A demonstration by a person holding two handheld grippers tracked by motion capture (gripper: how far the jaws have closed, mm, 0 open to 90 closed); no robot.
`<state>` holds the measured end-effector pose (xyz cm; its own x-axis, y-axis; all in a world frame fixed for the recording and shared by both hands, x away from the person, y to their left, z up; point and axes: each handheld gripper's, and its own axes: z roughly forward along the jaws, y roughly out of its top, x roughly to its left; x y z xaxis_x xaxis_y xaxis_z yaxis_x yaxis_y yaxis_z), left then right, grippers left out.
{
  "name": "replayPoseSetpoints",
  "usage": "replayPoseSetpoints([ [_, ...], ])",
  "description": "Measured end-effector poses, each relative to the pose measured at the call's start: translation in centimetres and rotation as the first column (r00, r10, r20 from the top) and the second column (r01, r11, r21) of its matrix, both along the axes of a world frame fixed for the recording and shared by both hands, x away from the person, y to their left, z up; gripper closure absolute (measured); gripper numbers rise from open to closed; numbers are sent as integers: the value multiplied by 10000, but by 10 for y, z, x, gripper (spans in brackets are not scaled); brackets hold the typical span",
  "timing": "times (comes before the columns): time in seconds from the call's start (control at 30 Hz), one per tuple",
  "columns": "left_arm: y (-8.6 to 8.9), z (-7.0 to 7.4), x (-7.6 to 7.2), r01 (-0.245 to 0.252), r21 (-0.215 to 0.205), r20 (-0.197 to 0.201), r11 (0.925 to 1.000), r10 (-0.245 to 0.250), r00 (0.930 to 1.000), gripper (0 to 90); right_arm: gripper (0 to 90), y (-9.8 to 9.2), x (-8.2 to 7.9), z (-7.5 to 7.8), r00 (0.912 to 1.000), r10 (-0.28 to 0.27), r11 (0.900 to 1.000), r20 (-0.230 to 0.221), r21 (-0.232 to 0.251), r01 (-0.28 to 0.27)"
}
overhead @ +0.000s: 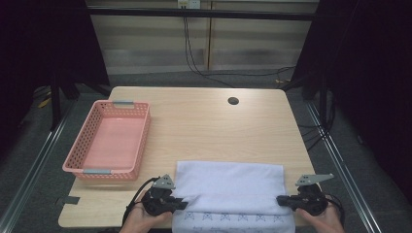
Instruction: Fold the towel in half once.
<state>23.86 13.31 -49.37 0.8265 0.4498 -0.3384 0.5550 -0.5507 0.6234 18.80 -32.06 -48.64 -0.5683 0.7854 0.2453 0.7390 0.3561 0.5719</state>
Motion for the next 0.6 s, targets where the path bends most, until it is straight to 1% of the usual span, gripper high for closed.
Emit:
replayPoseSetpoints([
  [0.03,1,0,2,47,7,-142,10000,-47,9999,846,863,1,0,1,10000,18,9999,-47,-138,-19],
  [0.07,0,-1,3,-25,-79,-77,10000,24,10000,852,864,1,1,0,10000,4,9999,-61,-106,-5],
  [0.1,0,-1,4,-159,42,55,9999,159,9999,855,863,1,1,0,10000,-15,10000,-78,-48,15],
  [0.13,0,-1,6,-184,51,118,9998,184,9998,857,863,0,2,0,10000,-31,10000,-72,-30,31],
  [0.17,0,-1,8,-352,22,106,9994,352,9993,858,863,0,3,-1,10000,-59,10000,-64,12,59],
  [0.2,0,-1,10,-499,70,223,9987,497,9985,859,863,0,4,-1,9998,-157,9999,-117,29,158],
  [0.23,0,-2,13,-440,8,260,9990,439,9987,858,863,0,6,-2,9999,-145,9999,-34,82,145],
  [0.3,0,-2,18,-583,53,425,9983,580,9974,859,864,0,11,-2,9996,-267,9995,-14,153,267],
  [0.33,-1,-2,21,-623,61,469,9980,619,9970,860,864,0,13,-2,9994,-332,9994,58,111,331],
  [0.37,-1,-3,23,-762,30,439,9971,760,9961,860,865,1,14,-3,9993,-306,9995,220,17,306],
  [0.4,-2,-3,26,-925,20,522,9957,923,9944,862,865,3,15,-3,9990,-364,9993,274,-55,366],
  [0.43,-2,-3,29,-910,61,544,9958,906,9944,862,865,4,17,-2,9988,-389,9992,307,-93,392],
  [0.47,-2,-3,33,-969,23,547,9953,967,9938,862,865,4,19,-3,9984,-408,9991,397,-94,412],
  [0.5,-3,-4,37,-1090,-31,502,9940,1091,9928,863,865,4,21,-3,9980,-487,9988,394,-93,491],
  [0.53,-3,-4,42,-1102,12,519,9939,1100,9926,863,865,4,24,-3,9982,-457,9988,389,-141,463],
  [0.57,-5,-4,46,-1207,50,617,9927,1202,9908,862,865,4,27,-4,9975,-504,9985,502,-169,514],
  [0.6,-6,-3,51,-1180,115,685,9929,1170,9908,862,865,4,30,-4,9972,-513,9985,536,-159,522],
])
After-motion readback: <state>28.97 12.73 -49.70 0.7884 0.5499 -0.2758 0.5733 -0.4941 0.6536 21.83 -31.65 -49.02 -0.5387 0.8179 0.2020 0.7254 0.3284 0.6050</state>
